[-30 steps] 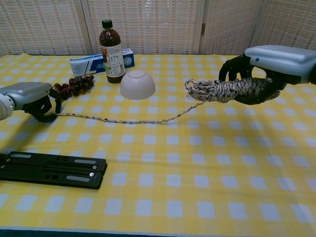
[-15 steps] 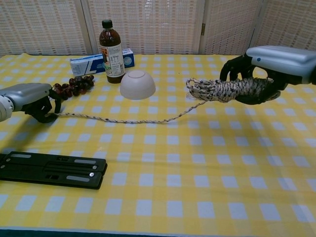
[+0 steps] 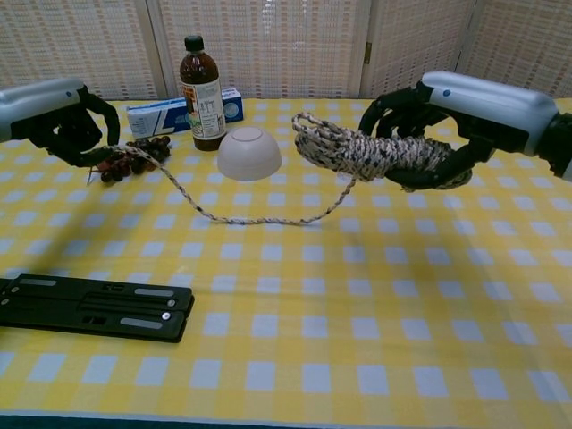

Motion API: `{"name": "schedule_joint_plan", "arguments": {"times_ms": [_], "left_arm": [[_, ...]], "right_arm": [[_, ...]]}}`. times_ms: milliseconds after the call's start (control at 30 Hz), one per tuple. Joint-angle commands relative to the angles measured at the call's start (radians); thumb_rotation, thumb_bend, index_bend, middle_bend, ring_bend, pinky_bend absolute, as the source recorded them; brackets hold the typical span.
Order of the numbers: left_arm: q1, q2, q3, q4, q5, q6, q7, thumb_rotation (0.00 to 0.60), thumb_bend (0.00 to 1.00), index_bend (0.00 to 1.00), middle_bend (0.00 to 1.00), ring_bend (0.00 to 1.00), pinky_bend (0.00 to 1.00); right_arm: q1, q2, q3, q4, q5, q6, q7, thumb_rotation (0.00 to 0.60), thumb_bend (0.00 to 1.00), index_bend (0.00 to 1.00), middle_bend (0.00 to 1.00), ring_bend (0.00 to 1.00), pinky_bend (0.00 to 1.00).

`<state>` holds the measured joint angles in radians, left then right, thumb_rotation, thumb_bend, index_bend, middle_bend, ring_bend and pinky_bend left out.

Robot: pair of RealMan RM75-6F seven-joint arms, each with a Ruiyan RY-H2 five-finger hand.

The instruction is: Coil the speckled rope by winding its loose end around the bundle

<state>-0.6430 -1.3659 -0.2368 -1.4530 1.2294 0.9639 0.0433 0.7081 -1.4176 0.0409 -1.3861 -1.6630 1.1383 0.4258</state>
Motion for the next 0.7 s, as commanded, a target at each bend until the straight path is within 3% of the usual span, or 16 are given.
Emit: {"name": "schedule_joint_plan", "arguments": {"times_ms": [33,333,700], "left_arm": [[-0.005,0.115,-0.040,-0.162,0.034,0.029,-0.020,0.600,0.50,0.63,0.90,0.81,0.77],[-0.049,0.213,-0.087,-0.397,0.032,0.037,0.045,0.600,0.50,0.63,0.90,0.81,0.77],[-0.133,0.202,-0.107,-0.518,-0.028,0.034,0.192,0.600,0.50,0.63,0.90,0.81,0.77]], "right_arm": [[0.009,-0.015,0.000,-0.014,-0.003,-0.004,0.015,0.600,0.47,0.88,0.68,0.74,0.59],[0.043,-0.064,0.022,-0.049,0.044,-0.071,0.004,0.600,0.48,0.93,0.73,0.78,0.65],[0.101,-0.148,0.052,-0.074,0.111,-0.181,-0.026,0.600,0.48,0.94,0.74,0.79,0.66]]}}
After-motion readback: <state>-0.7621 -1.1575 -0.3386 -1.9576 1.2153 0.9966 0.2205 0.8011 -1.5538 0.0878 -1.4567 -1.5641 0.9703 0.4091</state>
